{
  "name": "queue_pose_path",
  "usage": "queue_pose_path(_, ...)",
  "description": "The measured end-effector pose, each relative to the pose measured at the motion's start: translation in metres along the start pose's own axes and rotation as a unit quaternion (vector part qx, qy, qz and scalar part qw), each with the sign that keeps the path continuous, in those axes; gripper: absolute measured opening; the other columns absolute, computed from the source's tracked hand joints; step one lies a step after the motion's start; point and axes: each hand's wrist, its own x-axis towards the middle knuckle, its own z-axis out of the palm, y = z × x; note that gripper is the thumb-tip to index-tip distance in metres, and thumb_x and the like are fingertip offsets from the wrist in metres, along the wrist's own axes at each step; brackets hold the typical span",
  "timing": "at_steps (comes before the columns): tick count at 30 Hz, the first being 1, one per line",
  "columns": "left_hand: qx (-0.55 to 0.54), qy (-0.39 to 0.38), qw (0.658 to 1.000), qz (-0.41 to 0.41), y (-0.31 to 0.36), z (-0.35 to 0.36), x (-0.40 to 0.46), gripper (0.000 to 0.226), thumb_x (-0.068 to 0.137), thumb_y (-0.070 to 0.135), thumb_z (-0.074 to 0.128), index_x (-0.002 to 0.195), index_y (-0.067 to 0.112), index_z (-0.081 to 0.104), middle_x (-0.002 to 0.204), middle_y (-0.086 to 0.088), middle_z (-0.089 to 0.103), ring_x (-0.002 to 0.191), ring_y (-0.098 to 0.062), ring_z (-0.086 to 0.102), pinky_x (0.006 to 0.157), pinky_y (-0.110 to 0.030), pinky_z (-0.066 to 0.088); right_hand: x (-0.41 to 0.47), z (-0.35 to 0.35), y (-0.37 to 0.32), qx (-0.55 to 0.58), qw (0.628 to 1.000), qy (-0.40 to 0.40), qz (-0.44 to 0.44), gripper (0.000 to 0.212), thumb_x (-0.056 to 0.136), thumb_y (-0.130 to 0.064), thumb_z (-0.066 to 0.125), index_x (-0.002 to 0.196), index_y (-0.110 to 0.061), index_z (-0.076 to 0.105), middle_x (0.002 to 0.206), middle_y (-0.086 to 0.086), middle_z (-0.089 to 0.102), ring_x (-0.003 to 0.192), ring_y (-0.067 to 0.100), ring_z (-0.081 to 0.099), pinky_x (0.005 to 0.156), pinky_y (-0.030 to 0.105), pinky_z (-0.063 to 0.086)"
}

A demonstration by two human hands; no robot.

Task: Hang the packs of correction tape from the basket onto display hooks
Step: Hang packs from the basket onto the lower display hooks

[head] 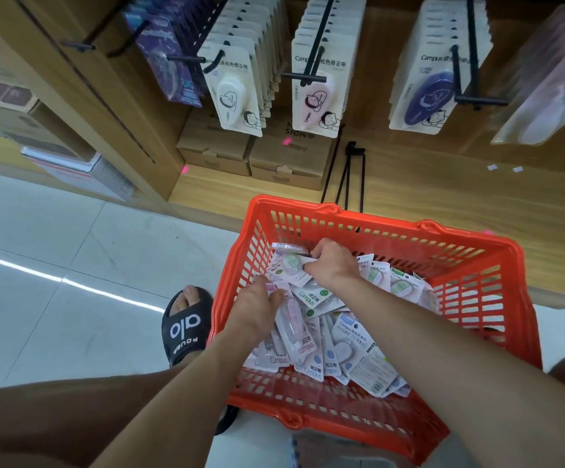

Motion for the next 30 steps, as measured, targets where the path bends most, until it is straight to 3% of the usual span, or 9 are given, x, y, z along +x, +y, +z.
queue_pose_path(2, 0.004, 0.000, 1.000, 0.000, 0.001, 0.000, -0.001, 0.030, 0.107, 0.030, 0.053, 0.126, 0.008, 0.053, 0.115, -0.018, 0.068, 0.089, -0.031, 0.065, 0.068, -0.033, 0.044, 0.000, 0.001, -0.006, 0.015, 0.999, -0.027, -0.008, 0.051, 0.094, -0.010, 0.067, 0.140, -0.021, 0.050, 0.123, 0.005, 0.068, 0.096, 0.025, 0.064, 0.075, 0.034, 0.052)
queue_pose_path(4, 0.006, 0.002, 1.000, -0.002, 0.001, 0.000, -0.001, 0.029, 0.106, 0.030, 0.053, 0.126, 0.008, 0.053, 0.116, -0.018, 0.067, 0.092, -0.032, 0.066, 0.069, -0.033, 0.045, 0.003, -0.001, -0.013, 0.032, 0.996, -0.079, -0.026, 0.062, 0.096, -0.010, 0.061, 0.152, -0.028, 0.043, 0.143, 0.004, 0.059, 0.106, 0.026, 0.066, 0.079, 0.034, 0.052)
queue_pose_path(6, 0.011, 0.003, 1.000, 0.000, 0.001, 0.000, 0.000, 0.030, 0.106, 0.031, 0.053, 0.125, 0.007, 0.052, 0.117, -0.019, 0.067, 0.096, -0.034, 0.067, 0.071, -0.035, 0.048, 0.008, -0.003, -0.017, 0.068, 0.991, -0.114, -0.035, 0.059, 0.098, -0.009, 0.057, 0.151, -0.031, 0.049, 0.154, 0.002, 0.052, 0.106, 0.023, 0.066, 0.081, 0.030, 0.051)
queue_pose_path(11, 0.024, 0.003, 1.000, 0.004, 0.002, -0.001, -0.003, 0.030, 0.107, 0.031, 0.052, 0.125, 0.007, 0.051, 0.115, -0.018, 0.067, 0.093, -0.033, 0.067, 0.072, -0.039, 0.052, 0.010, 0.001, -0.027, 0.185, 0.974, -0.127, 0.018, 0.029, 0.099, -0.017, 0.063, 0.128, -0.018, 0.070, 0.121, 0.000, 0.067, 0.094, 0.024, 0.069, 0.073, 0.030, 0.051)
queue_pose_path(15, 0.016, 0.006, 1.000, 0.006, 0.005, -0.004, -0.007, 0.030, 0.108, 0.030, 0.051, 0.126, 0.006, 0.052, 0.115, -0.019, 0.067, 0.090, -0.032, 0.066, 0.067, -0.033, 0.043, 0.007, 0.007, -0.036, 0.415, 0.887, -0.111, 0.170, 0.016, 0.100, -0.022, 0.061, 0.101, -0.006, 0.065, 0.091, 0.012, 0.074, 0.073, 0.027, 0.076, 0.072, 0.036, 0.065)
queue_pose_path(19, 0.002, 0.017, 1.000, 0.013, 0.007, -0.010, -0.014, 0.027, 0.108, 0.028, 0.051, 0.123, 0.005, 0.053, 0.113, -0.017, 0.067, 0.084, -0.028, 0.061, 0.068, -0.032, 0.041, 0.006, 0.015, -0.043, 0.476, 0.852, -0.091, 0.198, 0.018, 0.094, -0.002, 0.068, 0.110, 0.006, 0.066, 0.093, 0.021, 0.076, 0.079, 0.034, 0.078, 0.074, 0.048, 0.066)
queue_pose_path(23, 0.017, 0.017, 1.000, 0.017, 0.010, -0.015, -0.019, 0.028, 0.108, 0.029, 0.050, 0.125, 0.007, 0.053, 0.111, -0.013, 0.066, 0.084, -0.024, 0.060, 0.069, -0.031, 0.041, 0.010, 0.016, -0.044, 0.479, 0.844, -0.075, 0.232, 0.026, 0.087, 0.013, 0.072, 0.111, 0.009, 0.062, 0.089, 0.021, 0.072, 0.071, 0.033, 0.074, 0.076, 0.045, 0.066)
queue_pose_path(28, 0.052, 0.004, 0.998, 0.024, 0.013, -0.020, -0.028, 0.033, 0.108, 0.032, 0.052, 0.130, 0.007, 0.052, 0.118, -0.016, 0.067, 0.095, -0.027, 0.064, 0.073, -0.031, 0.045, 0.011, 0.022, -0.030, 0.470, 0.846, -0.093, 0.235, 0.034, 0.090, 0.011, 0.069, 0.123, 0.008, 0.064, 0.120, 0.015, 0.070, 0.105, 0.033, 0.074, 0.095, 0.046, 0.061)
queue_pose_path(30, 0.070, -0.012, 0.997, 0.029, 0.013, -0.020, -0.033, 0.032, 0.107, 0.031, 0.053, 0.127, 0.006, 0.053, 0.118, -0.015, 0.067, 0.098, -0.028, 0.065, 0.075, -0.031, 0.047, 0.003, 0.024, -0.021, 0.495, 0.831, -0.103, 0.230, 0.037, 0.082, 0.011, 0.071, 0.117, 0.001, 0.070, 0.123, 0.013, 0.070, 0.104, 0.036, 0.073, 0.083, 0.047, 0.065)
